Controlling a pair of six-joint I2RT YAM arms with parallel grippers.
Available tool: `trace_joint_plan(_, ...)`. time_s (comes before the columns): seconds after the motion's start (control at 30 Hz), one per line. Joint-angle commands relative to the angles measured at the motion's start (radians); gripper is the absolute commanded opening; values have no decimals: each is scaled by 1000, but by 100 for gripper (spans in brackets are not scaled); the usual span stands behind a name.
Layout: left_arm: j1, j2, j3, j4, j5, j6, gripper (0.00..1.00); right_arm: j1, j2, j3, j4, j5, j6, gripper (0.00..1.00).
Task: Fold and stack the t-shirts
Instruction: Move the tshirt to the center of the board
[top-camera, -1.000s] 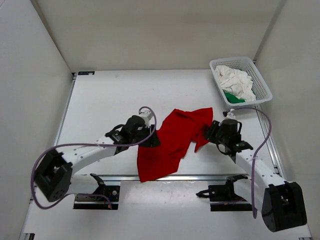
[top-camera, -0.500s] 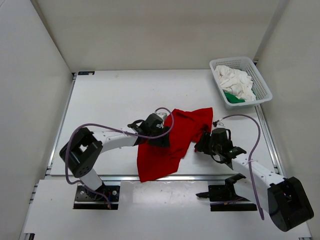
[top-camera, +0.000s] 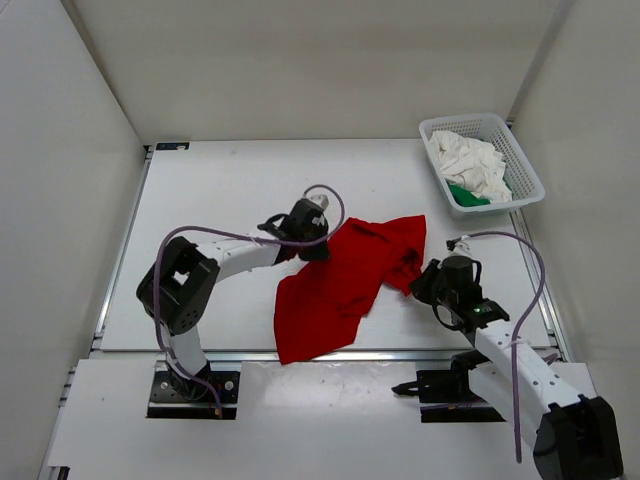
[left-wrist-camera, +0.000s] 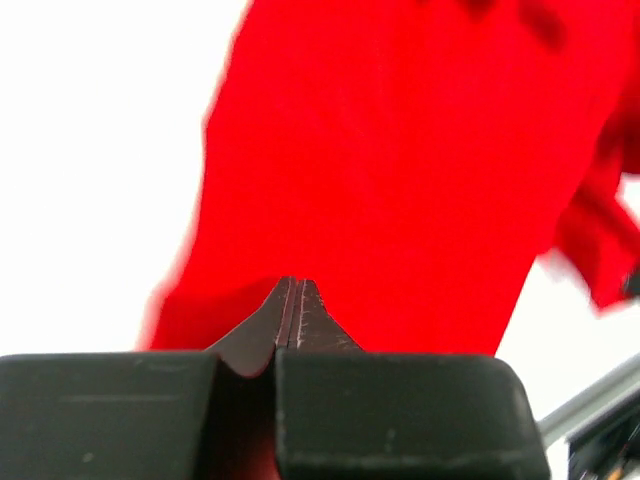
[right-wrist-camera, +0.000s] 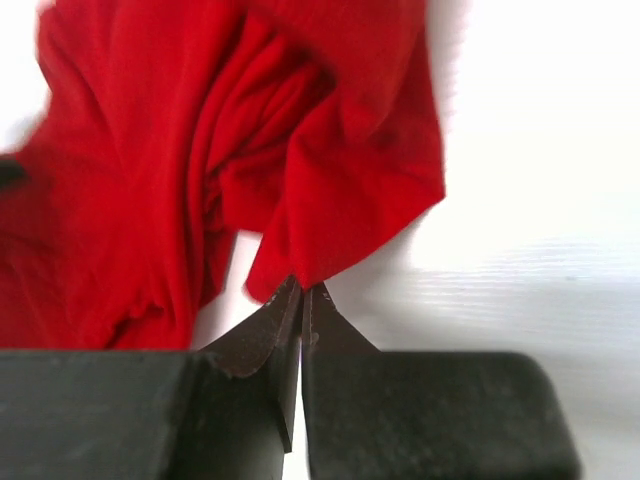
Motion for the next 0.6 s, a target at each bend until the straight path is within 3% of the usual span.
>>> trace_joint_plan(0.0, 75, -5, 125, -11, -49, 35, 0, -42, -64, 13, -48, -26, -18, 0)
trace_joint_plan(0.17, 147, 39, 276, -148, 112, 95, 3, -54, -100, 16, -86, -5, -41, 0)
trace_joint_plan(0.23, 110, -36, 215, -174, -52, 160, 17, -68, -89, 7, -71, -35, -42, 0)
trace_joint_plan(0.27, 93, -84, 170, -173, -114, 159, 31, -74, -77, 7, -54, -52, -39, 0)
trace_joint_plan(0.3, 121, -127, 149, -150, -86, 164, 39, -72, -73, 4, -37, -58, -41, 0)
trace_joint_plan(0.43, 185, -133, 170, -266, -31, 216, 59, -68, -50, 15, -34, -63, -50, 0)
trace_joint_plan(0.5, 158, -72, 278, -391, -139, 289, 65, -83, -66, 15, -26, -76, -44, 0)
trace_joint_plan(0.57, 115, -42, 296, -484, -158, 365, 66, -86, -61, 13, -17, -87, -51, 0)
